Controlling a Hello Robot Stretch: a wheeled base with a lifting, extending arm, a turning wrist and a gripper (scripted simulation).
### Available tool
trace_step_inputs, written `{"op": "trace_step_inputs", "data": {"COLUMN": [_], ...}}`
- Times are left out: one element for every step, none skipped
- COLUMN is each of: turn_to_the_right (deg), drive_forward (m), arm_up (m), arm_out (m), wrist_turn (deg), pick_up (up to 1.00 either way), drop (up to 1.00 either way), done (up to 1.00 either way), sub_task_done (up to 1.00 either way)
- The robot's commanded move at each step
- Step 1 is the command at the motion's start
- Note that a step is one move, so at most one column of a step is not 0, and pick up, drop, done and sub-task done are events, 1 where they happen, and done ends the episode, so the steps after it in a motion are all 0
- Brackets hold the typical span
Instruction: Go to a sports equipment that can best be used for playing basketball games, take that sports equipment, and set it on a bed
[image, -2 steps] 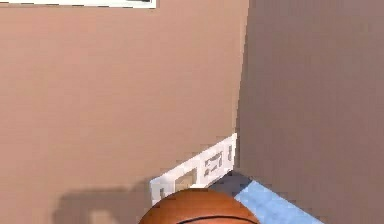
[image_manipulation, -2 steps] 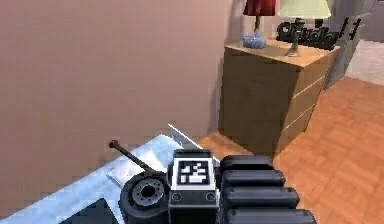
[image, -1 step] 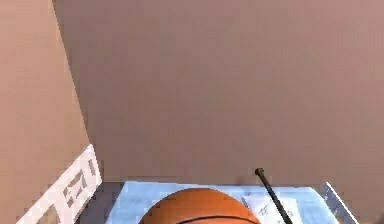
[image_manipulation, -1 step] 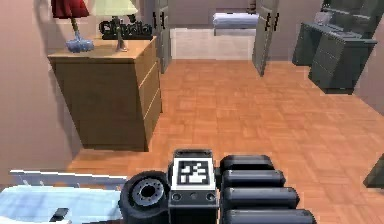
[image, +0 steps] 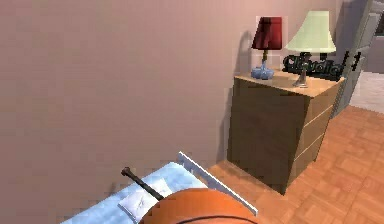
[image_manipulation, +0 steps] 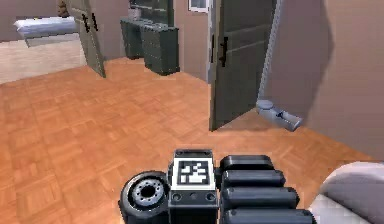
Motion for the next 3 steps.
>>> {"op": "trace_step_inputs", "data": {"turn_to_the_right": [6.0,-45.0,-36.0], "drive_forward": [0.00,0.00,0.00], "arm_up": [0.00,0.00,0.00], "arm_out": [0.00,0.00,0.00], "wrist_turn": [0.0,0.0,0.0], "pick_up": [0.00,0.00,0.00], "drop": [0.00,0.00,0.00], "done": [0.00,0.00,0.00], "sub_task_done": [0.00,0.00,0.00]}}
